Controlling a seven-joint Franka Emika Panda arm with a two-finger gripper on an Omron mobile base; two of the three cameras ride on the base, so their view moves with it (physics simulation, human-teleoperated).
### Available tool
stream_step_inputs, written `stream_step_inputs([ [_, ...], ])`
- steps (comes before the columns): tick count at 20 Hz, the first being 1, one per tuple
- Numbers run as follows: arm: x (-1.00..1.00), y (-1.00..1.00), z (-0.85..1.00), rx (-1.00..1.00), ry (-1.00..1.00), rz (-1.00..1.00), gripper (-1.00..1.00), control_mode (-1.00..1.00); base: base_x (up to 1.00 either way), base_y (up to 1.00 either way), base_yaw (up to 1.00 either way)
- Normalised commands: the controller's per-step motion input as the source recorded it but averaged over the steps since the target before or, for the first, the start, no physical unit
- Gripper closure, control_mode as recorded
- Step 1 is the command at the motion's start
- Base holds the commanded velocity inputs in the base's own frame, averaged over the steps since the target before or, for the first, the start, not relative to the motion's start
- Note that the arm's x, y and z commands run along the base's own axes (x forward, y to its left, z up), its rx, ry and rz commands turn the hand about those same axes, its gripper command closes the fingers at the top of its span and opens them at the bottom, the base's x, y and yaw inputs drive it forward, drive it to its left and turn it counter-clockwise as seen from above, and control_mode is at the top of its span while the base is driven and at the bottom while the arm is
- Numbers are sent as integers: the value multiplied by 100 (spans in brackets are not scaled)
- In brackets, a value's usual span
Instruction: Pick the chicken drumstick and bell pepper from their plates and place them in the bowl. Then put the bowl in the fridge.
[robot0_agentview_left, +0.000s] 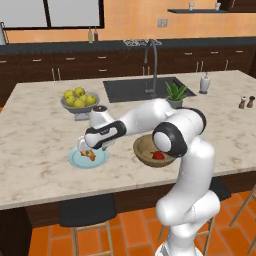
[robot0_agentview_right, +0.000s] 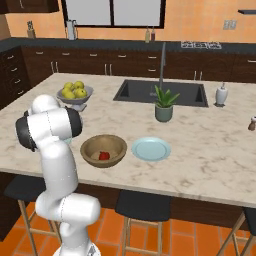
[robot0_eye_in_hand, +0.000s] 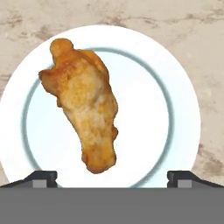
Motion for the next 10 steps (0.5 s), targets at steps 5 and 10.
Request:
stream_step_inputs([
  [5,10,11,-25,0,0,0,-100,-100,0,0,0],
  [10,17,27,-20,0,0,0,-100,-100,0,0,0],
])
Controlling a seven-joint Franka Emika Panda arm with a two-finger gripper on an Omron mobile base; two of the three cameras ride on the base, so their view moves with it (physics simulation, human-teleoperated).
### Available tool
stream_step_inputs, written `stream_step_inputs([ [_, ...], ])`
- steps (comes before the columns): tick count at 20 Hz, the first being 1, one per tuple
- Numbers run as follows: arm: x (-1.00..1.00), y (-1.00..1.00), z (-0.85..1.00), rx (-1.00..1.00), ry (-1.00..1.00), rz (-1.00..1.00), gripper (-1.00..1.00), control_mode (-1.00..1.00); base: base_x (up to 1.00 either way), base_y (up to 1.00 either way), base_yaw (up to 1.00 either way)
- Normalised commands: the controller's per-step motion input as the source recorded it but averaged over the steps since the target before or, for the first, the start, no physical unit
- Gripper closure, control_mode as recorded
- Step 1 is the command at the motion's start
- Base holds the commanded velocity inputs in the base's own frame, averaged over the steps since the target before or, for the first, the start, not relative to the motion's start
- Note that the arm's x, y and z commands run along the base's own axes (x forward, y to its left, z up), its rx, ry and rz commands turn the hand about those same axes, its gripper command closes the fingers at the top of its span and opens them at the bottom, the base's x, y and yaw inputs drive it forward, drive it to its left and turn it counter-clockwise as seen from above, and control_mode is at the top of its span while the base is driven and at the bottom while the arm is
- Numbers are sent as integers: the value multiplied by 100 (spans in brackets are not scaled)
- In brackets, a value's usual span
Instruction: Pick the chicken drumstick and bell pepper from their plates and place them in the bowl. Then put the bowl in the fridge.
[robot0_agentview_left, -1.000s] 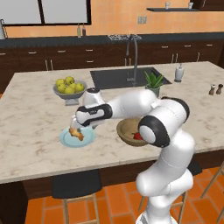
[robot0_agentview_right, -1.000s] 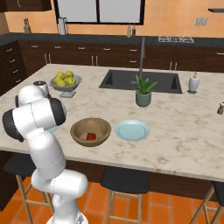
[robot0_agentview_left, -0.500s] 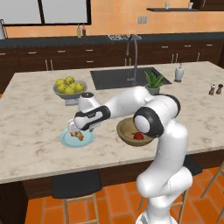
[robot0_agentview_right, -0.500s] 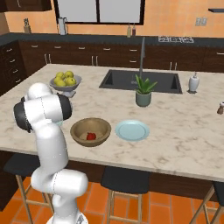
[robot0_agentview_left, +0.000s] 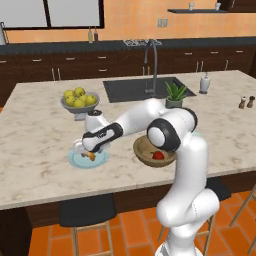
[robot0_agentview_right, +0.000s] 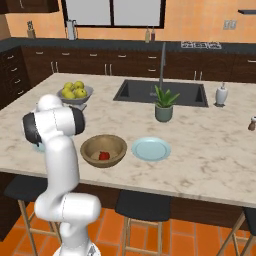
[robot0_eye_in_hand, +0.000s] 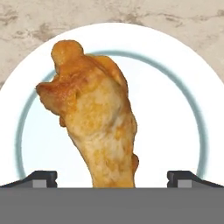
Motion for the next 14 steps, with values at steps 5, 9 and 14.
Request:
stream_step_inputs([
  [5,9,3,-21,0,0,0,-100,-100,0,0,0],
  [9,0,0,-22,0,0,0,-100,-100,0,0,0],
  [14,0,0,-7,-1,0,0,100,-100,0,0,0],
])
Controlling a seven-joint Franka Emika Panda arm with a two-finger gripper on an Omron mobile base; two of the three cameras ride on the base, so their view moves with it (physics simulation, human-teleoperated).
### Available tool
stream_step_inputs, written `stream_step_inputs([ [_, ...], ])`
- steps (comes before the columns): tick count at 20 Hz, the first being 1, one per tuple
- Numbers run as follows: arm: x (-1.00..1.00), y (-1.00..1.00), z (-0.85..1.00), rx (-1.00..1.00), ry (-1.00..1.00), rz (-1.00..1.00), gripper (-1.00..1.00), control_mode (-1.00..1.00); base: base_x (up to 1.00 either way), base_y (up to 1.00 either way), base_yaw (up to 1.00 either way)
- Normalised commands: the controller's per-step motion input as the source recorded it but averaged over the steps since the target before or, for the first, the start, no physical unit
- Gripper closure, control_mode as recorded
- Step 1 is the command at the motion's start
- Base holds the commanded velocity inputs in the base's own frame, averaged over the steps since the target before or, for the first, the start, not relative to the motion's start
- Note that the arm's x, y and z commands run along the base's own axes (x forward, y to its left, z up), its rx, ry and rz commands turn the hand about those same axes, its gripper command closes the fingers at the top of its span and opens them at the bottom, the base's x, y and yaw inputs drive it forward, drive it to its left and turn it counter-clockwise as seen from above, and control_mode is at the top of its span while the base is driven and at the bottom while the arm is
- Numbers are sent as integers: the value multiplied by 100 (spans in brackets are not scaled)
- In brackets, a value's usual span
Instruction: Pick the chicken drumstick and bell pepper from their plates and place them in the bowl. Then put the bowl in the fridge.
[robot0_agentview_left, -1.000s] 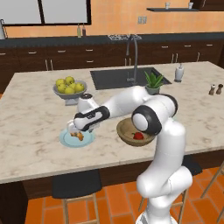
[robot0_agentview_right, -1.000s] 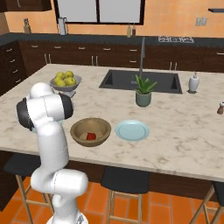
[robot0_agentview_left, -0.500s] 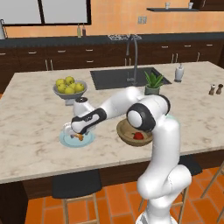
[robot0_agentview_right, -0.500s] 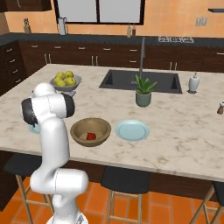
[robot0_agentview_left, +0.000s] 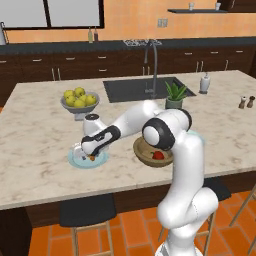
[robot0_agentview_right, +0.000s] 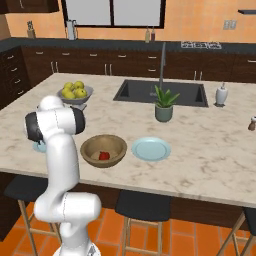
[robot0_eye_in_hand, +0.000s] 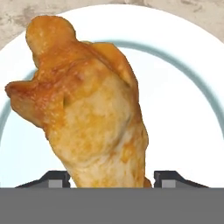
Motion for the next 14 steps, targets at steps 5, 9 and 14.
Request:
stream_step_inputs([
  [5,0,-17,0,0,0,2,100,-100,0,0,0],
  [9,-10,-30,53,0,-8,3,100,-100,0,0,0],
  [14,-81,-79,99,3,-13,1,100,-100,0,0,0],
])
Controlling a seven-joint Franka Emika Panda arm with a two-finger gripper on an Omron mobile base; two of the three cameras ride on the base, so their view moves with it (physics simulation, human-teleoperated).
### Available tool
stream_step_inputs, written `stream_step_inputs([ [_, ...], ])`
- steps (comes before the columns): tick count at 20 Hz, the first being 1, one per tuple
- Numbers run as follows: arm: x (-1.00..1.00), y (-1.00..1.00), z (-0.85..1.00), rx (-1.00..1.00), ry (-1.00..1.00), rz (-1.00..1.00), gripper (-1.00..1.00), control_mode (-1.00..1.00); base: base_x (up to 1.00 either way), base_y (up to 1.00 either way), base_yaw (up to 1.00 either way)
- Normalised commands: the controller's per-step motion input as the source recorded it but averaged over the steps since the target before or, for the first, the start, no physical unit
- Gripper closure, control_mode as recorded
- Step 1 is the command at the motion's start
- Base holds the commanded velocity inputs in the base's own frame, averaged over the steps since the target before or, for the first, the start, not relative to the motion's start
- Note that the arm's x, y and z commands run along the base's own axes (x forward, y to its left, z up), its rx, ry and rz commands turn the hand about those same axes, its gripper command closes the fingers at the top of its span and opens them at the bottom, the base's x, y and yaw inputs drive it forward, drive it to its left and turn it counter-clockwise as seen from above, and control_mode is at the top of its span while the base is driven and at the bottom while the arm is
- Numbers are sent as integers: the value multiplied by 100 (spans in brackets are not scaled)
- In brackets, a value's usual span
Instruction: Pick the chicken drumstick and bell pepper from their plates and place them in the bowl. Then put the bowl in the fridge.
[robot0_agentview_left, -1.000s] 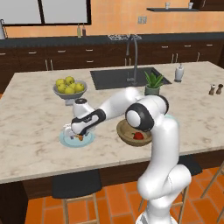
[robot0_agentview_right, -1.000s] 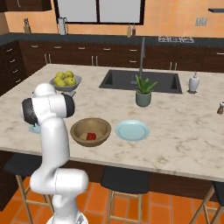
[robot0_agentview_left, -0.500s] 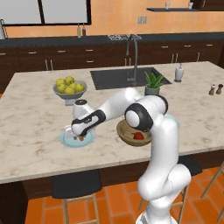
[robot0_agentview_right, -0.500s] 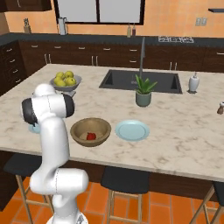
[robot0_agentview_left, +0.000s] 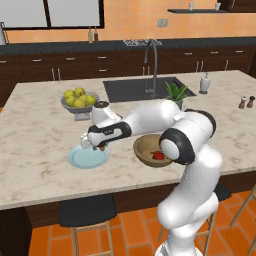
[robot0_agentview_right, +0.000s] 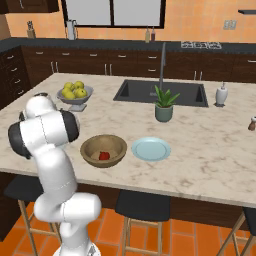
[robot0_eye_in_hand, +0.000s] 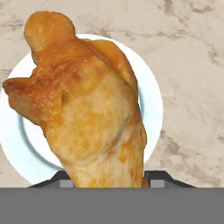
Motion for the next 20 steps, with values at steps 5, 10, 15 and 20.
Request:
stream_step_inputs([
  [5,-76,-100,50,4,-1,-3,100,-100,0,0,0],
  [10,-45,-100,26,4,-2,-13,100,-100,0,0,0],
  [15,-7,-100,31,1,-1,-15,100,-100,0,0,0],
  [20,27,-100,17,0,9,-11,100,-100,0,0,0],
])
